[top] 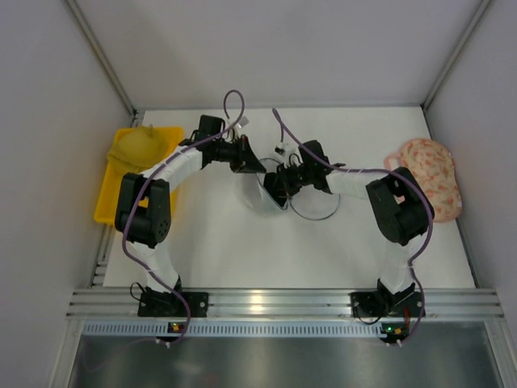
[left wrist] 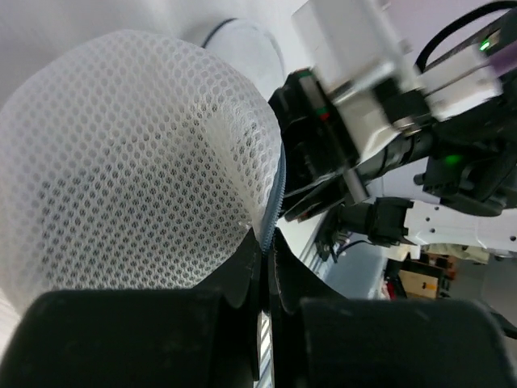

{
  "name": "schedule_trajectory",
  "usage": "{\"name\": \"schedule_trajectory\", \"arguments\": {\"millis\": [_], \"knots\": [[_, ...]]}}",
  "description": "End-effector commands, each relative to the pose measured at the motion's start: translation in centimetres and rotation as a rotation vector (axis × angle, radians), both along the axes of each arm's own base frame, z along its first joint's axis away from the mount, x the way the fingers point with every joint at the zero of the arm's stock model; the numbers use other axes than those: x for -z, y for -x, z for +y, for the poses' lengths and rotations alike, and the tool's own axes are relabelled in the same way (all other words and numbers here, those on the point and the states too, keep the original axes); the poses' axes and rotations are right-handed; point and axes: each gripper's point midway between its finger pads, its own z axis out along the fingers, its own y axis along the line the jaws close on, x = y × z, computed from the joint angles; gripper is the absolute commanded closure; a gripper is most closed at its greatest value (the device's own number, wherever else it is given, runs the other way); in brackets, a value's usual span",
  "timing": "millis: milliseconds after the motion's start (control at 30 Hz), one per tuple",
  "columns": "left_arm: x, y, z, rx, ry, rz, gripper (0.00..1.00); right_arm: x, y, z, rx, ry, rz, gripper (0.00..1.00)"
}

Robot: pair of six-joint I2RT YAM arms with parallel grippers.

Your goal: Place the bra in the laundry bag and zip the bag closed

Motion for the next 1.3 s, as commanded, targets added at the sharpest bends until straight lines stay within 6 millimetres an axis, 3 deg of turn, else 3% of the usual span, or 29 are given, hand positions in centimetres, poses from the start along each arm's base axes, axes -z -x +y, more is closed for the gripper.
{"name": "schedule_trajectory", "arguments": {"millis": [0, 133, 233, 367, 500, 567, 667, 700, 833, 933, 967, 1067, 1267], "knots": [[-2.2, 3.6, -0.1, 0.055, 0.083, 0.047, 1.0, -3.8, 1.3, 0.9, -0.124, -0.026, -0.125, 1.0], [-0.9, 4.7, 0.3, 0.05, 0.066, 0.075, 1.0, -1.7, 1.9, 2.8, -0.213, -0.01, -0.087, 1.0], [0.6, 5.1, 0.6, 0.028, 0.041, 0.114, 1.0, 1.4, 2.5, 3.7, -0.272, 0.035, -0.079, 1.0], [1.7, 5.3, 1.0, 0.014, 0.02, 0.13, 1.0, 2.0, 2.5, 4.0, -0.283, 0.046, -0.083, 0.98], [2.4, 4.9, 1.3, -0.008, -0.005, 0.128, 1.0, -0.1, 2.5, 3.3, -0.255, 0.064, -0.097, 0.75], [2.4, 4.7, 1.5, -0.017, -0.011, 0.121, 1.0, -2.4, 2.2, 2.6, -0.233, 0.074, -0.13, 0.54], [2.3, 4.5, 1.8, -0.025, -0.029, 0.103, 1.0, -5.1, 2.3, 0.5, -0.205, 0.122, -0.145, 0.33], [2.2, 4.4, 1.9, -0.02, -0.035, 0.084, 1.0, -5.3, 2.5, -0.7, -0.207, 0.158, -0.136, 0.18], [2.0, 4.3, 2.1, -0.019, -0.05, 0.055, 1.0, -9.0, 2.3, -3.9, -0.188, 0.213, -0.175, 0.13], [2.0, 4.3, 2.1, -0.015, -0.057, 0.043, 1.0, -11.1, 1.9, -6.9, -0.134, 0.205, -0.147, 0.14], [1.9, 4.2, 2.2, -0.013, -0.058, 0.033, 1.0, -11.5, 1.1, -8.8, -0.089, 0.209, -0.134, 0.15], [1.8, 4.2, 2.2, -0.009, -0.061, 0.017, 1.0, -11.5, 0.7, -13.0, -0.005, 0.249, -0.078, 0.19], [1.8, 4.4, 2.5, 0.0, -0.075, -0.019, 1.0, -6.5, 2.9, -19.8, 0.189, 0.317, 0.179, 0.25]]}}
